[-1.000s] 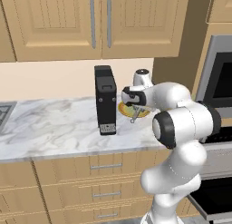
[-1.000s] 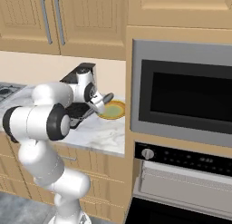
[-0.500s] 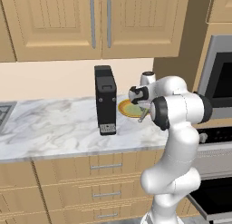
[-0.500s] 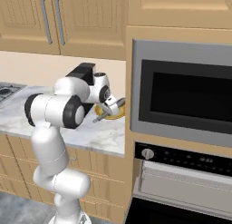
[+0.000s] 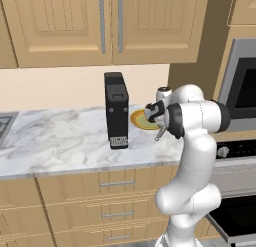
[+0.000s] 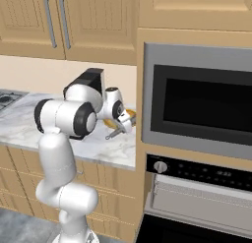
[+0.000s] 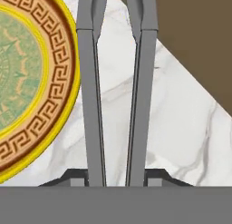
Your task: Pick up the tongs from the counter and place them near the plate next to the oven.
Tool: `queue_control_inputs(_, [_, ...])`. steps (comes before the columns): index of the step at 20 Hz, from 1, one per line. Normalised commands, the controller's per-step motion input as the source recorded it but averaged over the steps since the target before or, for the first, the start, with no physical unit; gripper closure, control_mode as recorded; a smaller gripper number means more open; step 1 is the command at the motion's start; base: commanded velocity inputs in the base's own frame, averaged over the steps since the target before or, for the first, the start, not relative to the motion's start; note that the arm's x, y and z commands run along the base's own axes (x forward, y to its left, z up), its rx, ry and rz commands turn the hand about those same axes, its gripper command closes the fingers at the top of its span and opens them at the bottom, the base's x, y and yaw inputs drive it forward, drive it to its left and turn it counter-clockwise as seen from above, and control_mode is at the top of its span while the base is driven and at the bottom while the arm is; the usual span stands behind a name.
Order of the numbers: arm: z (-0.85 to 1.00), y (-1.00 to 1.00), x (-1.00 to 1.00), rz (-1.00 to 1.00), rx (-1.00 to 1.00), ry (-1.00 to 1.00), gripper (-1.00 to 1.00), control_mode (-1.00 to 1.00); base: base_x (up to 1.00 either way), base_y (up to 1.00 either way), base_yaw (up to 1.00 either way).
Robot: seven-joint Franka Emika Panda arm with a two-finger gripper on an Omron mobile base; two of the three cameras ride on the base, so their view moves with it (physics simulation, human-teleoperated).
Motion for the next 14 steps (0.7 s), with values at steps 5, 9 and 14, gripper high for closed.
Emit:
queue_control_inputs(5, [-0.29,-0.1,0.12,-0.06,-0.03,0.0,1.0,-1.0,0.0,0.0,0.0])
queue_control_inputs(9, [-0.24,0.0,0.31,-0.06,-0.02,0.0,1.0,-1.0,0.0,0.0,0.0])
queue_control_inputs(14, [-0.21,0.0,0.33,-0.05,-0.02,0.01,1.0,-1.0,0.0,0.0,0.0])
